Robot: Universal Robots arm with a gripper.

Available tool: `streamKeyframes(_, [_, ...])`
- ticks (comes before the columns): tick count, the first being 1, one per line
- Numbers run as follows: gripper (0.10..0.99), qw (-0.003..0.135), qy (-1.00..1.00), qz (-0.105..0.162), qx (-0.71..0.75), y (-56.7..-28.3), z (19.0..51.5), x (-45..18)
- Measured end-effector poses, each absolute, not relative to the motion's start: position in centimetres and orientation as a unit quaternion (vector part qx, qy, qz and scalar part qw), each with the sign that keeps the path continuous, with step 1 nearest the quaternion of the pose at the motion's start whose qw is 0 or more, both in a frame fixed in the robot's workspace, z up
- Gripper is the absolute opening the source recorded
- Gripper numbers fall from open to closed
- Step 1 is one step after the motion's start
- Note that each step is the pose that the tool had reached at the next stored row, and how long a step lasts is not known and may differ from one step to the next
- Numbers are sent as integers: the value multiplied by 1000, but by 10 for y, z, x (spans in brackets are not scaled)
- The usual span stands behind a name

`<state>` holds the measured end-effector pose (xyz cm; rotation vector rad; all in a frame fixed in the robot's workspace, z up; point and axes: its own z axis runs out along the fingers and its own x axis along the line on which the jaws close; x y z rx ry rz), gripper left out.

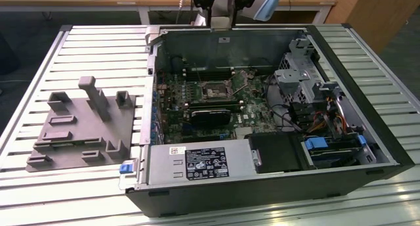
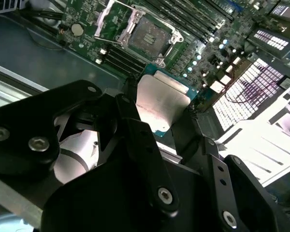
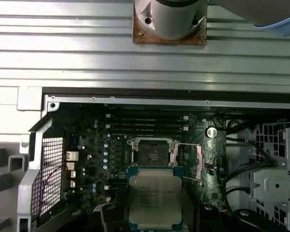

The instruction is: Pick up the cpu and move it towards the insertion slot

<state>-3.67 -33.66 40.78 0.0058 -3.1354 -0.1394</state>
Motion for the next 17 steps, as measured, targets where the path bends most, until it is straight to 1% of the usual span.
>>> streamKeyframes(8, [533, 1, -999, -45, 1, -323, 406, -35])
streamKeyframes(17, [533, -1, -999, -45, 1, -319, 405, -32])
